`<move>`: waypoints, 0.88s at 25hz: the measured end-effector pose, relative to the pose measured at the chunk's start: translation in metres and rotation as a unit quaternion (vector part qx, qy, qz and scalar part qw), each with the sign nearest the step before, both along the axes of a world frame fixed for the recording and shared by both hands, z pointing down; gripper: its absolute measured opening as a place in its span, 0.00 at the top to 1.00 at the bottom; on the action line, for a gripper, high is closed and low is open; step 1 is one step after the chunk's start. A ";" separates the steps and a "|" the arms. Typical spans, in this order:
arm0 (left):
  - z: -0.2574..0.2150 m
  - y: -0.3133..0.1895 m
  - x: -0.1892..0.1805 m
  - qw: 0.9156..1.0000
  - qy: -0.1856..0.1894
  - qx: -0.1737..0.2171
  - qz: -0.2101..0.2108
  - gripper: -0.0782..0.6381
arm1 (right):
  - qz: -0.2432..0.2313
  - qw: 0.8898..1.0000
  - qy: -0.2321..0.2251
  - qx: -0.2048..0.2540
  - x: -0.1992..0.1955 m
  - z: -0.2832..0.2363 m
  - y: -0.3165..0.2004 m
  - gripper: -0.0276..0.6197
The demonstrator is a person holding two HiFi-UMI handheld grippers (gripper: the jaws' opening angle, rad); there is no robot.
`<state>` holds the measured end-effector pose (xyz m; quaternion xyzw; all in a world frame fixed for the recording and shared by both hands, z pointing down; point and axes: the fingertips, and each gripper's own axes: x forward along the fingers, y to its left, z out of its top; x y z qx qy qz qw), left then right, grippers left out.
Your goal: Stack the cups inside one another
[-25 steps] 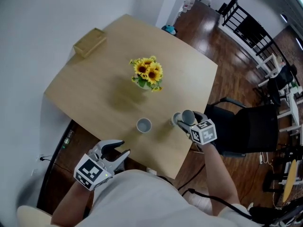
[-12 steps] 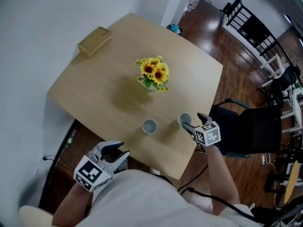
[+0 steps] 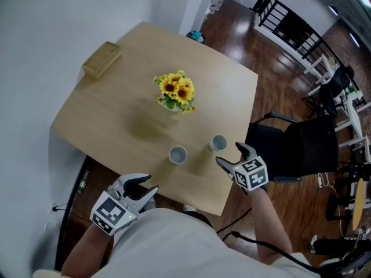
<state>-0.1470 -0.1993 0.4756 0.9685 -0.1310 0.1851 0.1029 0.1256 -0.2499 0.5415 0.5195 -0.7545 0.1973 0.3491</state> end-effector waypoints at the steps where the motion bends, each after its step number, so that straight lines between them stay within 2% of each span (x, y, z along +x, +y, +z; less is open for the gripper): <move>1: -0.001 0.001 0.001 1.000 0.005 -0.003 0.004 0.70 | -0.009 1.000 0.000 -0.001 -0.011 0.001 0.004 0.34; 4: -0.003 0.005 0.001 1.000 0.017 -0.016 0.005 0.66 | -0.036 0.999 -0.008 -0.011 -0.046 0.017 0.009 0.34; 8: 0.002 0.010 -0.010 1.000 0.003 -0.012 -0.001 0.62 | -0.078 0.996 -0.015 -0.031 -0.098 0.048 0.003 0.32; 12: -0.002 0.014 -0.027 1.000 -0.003 -0.012 -0.027 0.62 | -0.110 0.993 -0.011 -0.050 -0.135 0.077 -0.010 0.31; 18: 0.010 0.024 -0.065 0.997 -0.017 -0.009 -0.071 0.62 | -0.131 0.989 -0.003 -0.075 -0.162 0.117 -0.036 0.31; 22: 0.012 0.029 -0.080 0.995 -0.023 -0.025 -0.095 0.63 | -0.128 0.988 0.007 -0.084 -0.164 0.132 -0.040 0.31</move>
